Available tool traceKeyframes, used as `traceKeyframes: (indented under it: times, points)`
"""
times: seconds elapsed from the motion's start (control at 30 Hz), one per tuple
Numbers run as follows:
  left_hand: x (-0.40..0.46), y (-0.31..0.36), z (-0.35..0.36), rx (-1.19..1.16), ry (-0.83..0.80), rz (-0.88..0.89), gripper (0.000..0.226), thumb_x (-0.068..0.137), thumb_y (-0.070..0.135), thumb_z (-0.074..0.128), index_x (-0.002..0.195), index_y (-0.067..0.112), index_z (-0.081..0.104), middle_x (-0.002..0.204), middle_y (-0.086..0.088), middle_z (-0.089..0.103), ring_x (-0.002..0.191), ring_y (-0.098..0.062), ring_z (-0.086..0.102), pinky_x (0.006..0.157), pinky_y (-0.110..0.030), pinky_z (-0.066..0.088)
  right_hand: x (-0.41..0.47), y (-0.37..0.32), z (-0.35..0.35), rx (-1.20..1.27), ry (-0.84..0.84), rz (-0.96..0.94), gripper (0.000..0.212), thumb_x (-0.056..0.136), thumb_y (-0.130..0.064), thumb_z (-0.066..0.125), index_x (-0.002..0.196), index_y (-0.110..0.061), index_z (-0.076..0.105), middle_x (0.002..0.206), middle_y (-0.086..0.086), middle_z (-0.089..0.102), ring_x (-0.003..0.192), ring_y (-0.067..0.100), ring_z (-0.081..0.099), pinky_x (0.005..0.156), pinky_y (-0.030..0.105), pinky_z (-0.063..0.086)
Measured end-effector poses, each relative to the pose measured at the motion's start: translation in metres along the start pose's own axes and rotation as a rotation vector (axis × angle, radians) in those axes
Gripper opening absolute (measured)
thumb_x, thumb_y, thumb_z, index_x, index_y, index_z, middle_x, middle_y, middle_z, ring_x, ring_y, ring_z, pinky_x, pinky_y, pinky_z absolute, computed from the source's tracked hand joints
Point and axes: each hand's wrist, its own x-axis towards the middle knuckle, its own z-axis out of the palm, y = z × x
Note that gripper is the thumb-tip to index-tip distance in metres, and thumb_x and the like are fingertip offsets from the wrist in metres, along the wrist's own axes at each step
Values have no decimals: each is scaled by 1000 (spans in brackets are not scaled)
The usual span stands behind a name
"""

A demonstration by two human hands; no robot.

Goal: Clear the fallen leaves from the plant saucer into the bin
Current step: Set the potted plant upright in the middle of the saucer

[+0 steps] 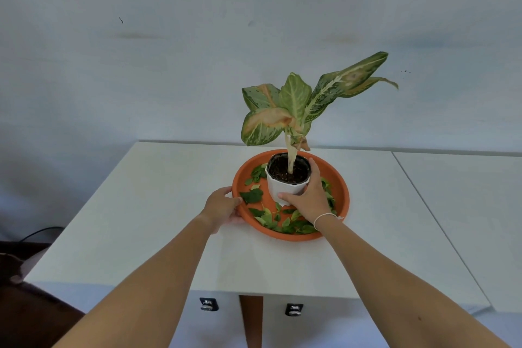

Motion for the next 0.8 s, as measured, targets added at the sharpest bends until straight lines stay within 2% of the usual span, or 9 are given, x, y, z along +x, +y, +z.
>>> traceKeyframes:
  times: [0.1,0.2,0.3,0.37,0.47,0.53,0.63,0.7,0.8]
  points:
    - [1,0,0,64,25,7,42,95,3,48,136,8,46,112,-22,68,78,-31,71,67,-41,62,-2,0,-2,-36,-22,28,119,57,-22,87,150,-27,13,151,-1,34,140,19,34,114,42,36]
    - [-4,4,2,145,62,19,42,95,5,49,136,9,46,101,-18,69,67,-24,69,59,-34,61,-5,-2,-10,-102,-44,62,122,60,-24,86,152,-29,6,154,0,31,142,20,31,115,42,34]
    - [-7,7,6,241,105,44,46,93,6,49,139,10,43,98,-16,67,67,-23,67,56,-31,58,-6,-3,-19,-197,-43,84,119,65,-29,84,152,-30,2,157,1,26,143,22,29,114,41,33]
    - [-7,7,8,356,137,94,47,92,7,49,138,11,44,109,-16,65,81,-27,66,65,-34,59,-9,-4,-26,-254,-61,100,118,68,-33,82,153,-28,1,159,2,21,144,23,27,113,41,31]
    - [-7,10,10,731,200,235,43,89,17,49,132,14,51,123,-16,57,105,-31,58,90,-38,54,-11,-6,-36,-403,-148,167,119,67,-44,79,154,-23,0,160,4,16,145,25,25,115,43,29]
    - [-11,12,13,952,205,309,52,88,29,51,138,17,45,132,-14,48,120,-32,49,100,-40,48,-14,-5,-41,-578,-216,184,119,66,-53,76,154,-22,1,160,6,19,145,25,26,118,44,25]
    - [-14,13,21,1204,86,398,73,84,50,54,146,20,32,150,-10,35,137,-30,34,113,-42,34,-19,-4,-45,-832,-322,166,114,69,-63,66,154,-20,2,159,6,21,146,26,23,122,43,14]
    - [-12,14,26,1395,-12,383,90,78,64,53,150,21,22,156,-9,24,144,-31,22,119,-45,21,-21,-7,-45,-956,-379,163,116,68,-69,62,154,-18,2,159,6,19,147,27,19,122,43,9]
    - [-6,13,30,1531,-69,329,109,68,78,51,152,22,10,160,-10,13,148,-34,9,121,-47,11,-22,-9,-43,-1059,-441,190,121,65,-76,59,154,-17,1,160,6,16,148,27,16,122,44,6]
